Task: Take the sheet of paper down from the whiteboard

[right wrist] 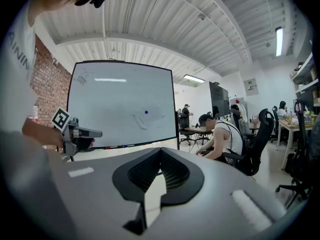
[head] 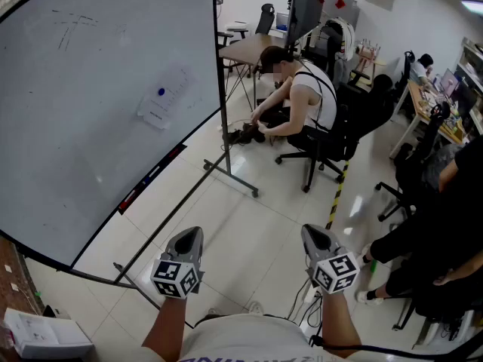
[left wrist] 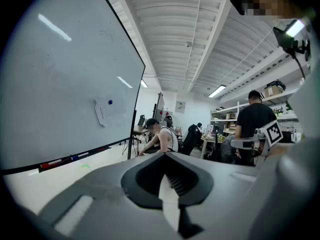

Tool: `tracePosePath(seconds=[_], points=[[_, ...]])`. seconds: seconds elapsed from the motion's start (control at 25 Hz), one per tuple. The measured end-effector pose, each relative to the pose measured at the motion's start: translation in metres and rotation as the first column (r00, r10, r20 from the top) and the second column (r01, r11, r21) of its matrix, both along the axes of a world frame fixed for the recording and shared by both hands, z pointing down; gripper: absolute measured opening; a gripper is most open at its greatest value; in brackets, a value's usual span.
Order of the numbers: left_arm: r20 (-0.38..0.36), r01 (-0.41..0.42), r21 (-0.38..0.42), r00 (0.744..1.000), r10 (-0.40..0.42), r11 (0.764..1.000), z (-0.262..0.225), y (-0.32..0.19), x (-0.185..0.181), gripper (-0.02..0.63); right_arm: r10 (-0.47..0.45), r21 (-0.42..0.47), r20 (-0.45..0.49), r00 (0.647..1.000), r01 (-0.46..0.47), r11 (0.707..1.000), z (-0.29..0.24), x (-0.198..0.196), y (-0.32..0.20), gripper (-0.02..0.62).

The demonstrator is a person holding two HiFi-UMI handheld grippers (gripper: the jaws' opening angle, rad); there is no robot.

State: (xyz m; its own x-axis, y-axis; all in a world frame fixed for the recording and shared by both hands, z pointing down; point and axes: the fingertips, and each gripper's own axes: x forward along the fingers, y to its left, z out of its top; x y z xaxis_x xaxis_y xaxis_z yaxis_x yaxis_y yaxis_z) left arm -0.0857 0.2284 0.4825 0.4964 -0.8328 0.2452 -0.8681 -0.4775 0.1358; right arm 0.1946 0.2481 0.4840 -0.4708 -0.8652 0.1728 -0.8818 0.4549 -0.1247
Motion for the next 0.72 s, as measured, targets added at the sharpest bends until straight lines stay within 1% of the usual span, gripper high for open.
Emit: tracePosePath(seconds=[0.12,0.24,0.4,0.56,0.64,0.72], points=[[-0.001,-0.003,0.009,1.0,0.003,1.0,0.0,-0.006,0.028,0.002,-0.011,0.008,0.003,1.0,0.01,1.0,0.0,0.025,-0.012,0.006],[0.006,0.002,0.006,1.0,-0.002,1.0,0.0,-0.012,0.044,0.002,-0.017,-0.005,0.02,1.0,0.017,1.0,0.007,0.04,-0.023,0.006],[0.024,0.012,-0.001,1.0,-0.012,1.0,0.003,-0.031,0.049,0.002,-0.028,-0.022,0.037,0.999,0.029,0.999,0.018,0.043,-0.042,0.008],[-0.001,0.004,0.022,1.0,-0.004,1.0,0.005,-0.066,0.051,0.002,-0.024,-0.045,0.03,0.999,0.026,0.999,0.029,0.043,-0.066,0.007],[-0.021,-0.001,0.037,1.0,0.002,0.999,0.007,-0.089,0.053,0.002,-0.011,-0.055,0.011,1.0,0.012,0.998,0.034,0.047,-0.082,0.008],[-0.034,-0.006,0.045,0.999,0.008,0.999,0.009,-0.118,0.056,0.002,0.009,-0.057,-0.04,0.999,-0.012,0.998,0.035,0.052,-0.102,0.008]])
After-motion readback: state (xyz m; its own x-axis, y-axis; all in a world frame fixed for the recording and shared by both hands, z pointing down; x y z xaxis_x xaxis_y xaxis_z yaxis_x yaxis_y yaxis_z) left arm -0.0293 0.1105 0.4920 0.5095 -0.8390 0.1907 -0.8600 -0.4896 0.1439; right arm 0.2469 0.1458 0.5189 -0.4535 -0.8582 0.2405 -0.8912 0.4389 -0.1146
